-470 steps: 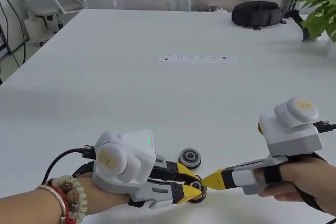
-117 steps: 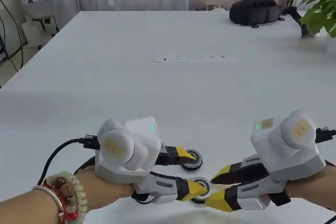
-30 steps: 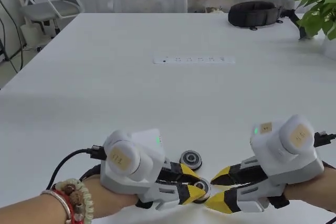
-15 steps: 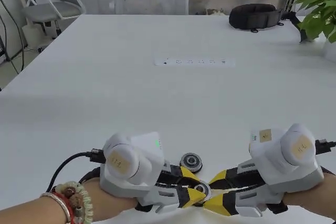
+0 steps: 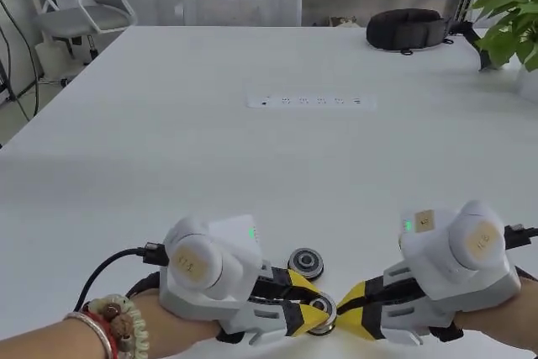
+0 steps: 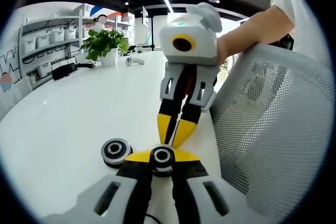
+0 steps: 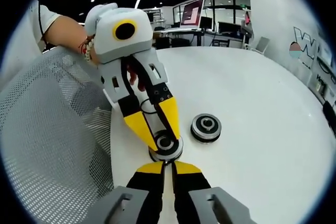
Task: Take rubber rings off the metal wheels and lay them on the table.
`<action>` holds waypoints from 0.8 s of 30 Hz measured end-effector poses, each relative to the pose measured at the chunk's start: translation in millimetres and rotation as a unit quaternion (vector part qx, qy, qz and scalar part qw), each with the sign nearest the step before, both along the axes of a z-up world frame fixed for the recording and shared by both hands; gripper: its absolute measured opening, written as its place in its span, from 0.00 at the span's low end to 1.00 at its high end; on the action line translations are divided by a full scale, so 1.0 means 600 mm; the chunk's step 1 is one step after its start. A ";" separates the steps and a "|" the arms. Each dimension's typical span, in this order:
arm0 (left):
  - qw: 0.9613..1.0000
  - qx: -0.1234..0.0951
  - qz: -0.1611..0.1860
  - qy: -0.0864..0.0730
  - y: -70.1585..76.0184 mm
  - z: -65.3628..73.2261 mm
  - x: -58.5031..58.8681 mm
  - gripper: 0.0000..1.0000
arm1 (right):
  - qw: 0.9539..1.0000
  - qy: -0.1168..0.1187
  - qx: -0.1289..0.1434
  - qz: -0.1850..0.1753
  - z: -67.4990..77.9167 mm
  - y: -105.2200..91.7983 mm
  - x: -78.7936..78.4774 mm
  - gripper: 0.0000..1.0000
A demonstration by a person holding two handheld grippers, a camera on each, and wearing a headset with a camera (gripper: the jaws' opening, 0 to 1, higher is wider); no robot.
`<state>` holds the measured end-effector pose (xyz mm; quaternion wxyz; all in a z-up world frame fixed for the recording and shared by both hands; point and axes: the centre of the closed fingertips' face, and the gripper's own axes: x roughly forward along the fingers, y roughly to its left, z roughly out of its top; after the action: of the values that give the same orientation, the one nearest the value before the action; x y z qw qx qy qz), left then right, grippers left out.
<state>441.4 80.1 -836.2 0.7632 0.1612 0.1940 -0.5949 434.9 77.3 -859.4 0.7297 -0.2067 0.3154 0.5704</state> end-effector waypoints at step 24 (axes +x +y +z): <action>1.000 0.001 -0.009 -0.003 0.002 0.000 -0.003 0.07 | 0.965 0.176 0.073 -0.180 0.023 -0.012 0.024 0.00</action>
<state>439.6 81.4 -836.2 0.7582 0.1656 0.1908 -0.6011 449.5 70.1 -845.5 0.7665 0.0110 0.4283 0.4783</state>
